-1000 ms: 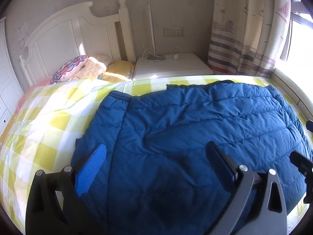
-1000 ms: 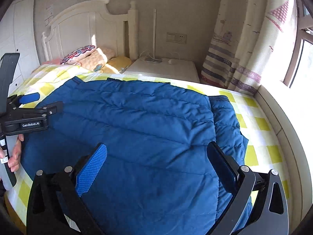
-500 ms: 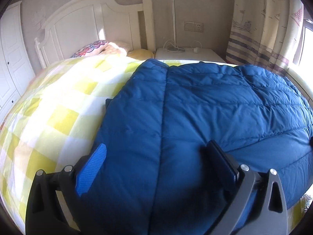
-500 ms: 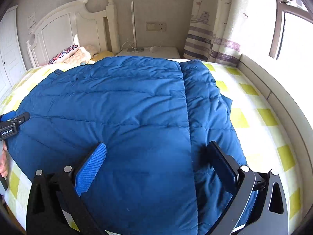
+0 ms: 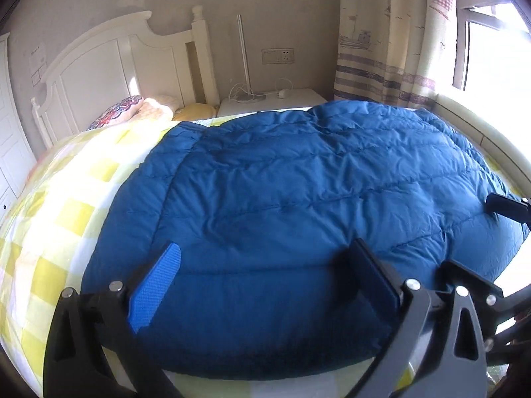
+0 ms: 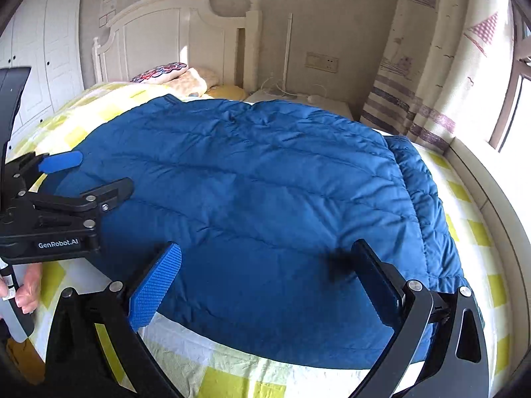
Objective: Fold large clothes
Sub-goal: 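Press and smooth the folded jacket bundle flat with both tools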
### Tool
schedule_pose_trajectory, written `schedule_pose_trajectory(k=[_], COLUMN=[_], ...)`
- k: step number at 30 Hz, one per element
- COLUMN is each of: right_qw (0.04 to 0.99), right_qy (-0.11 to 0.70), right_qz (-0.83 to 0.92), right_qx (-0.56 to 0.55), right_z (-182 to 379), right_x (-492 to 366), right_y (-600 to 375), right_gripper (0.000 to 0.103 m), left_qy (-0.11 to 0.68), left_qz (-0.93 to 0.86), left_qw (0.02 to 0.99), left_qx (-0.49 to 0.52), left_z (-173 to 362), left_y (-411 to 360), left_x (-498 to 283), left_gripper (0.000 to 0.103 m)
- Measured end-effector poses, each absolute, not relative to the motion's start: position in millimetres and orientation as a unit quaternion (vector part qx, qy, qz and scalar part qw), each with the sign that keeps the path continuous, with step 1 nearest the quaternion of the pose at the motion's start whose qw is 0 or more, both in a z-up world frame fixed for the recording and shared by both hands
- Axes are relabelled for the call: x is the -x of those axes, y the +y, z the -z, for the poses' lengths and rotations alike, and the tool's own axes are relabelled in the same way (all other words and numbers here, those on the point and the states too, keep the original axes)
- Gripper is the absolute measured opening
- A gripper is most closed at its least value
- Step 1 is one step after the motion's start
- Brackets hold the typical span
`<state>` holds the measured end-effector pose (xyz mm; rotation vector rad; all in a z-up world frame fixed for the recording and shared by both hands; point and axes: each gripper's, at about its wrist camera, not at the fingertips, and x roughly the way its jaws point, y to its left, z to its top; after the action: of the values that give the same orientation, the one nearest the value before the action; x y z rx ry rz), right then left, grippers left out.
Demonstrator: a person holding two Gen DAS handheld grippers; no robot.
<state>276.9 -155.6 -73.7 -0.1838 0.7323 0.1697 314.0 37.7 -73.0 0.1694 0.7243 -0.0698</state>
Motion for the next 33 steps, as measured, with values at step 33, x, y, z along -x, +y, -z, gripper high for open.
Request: schedule_pose_trajectory(k=[33], right_qw=[0.913], right_qy=[0.395], right_qz=[-0.019], right_qx=[-0.106], right_z=[87.4], right_x=[-249.9], right_y=[-311.2], right_gripper=[0.097], left_qy=[0.416], left_qz=[-0.021], left_qw=[0.908], left_qx=[0.05], left_z=[85.3], left_y=[162.3], left_x=[-311.5], left_gripper=[0.101])
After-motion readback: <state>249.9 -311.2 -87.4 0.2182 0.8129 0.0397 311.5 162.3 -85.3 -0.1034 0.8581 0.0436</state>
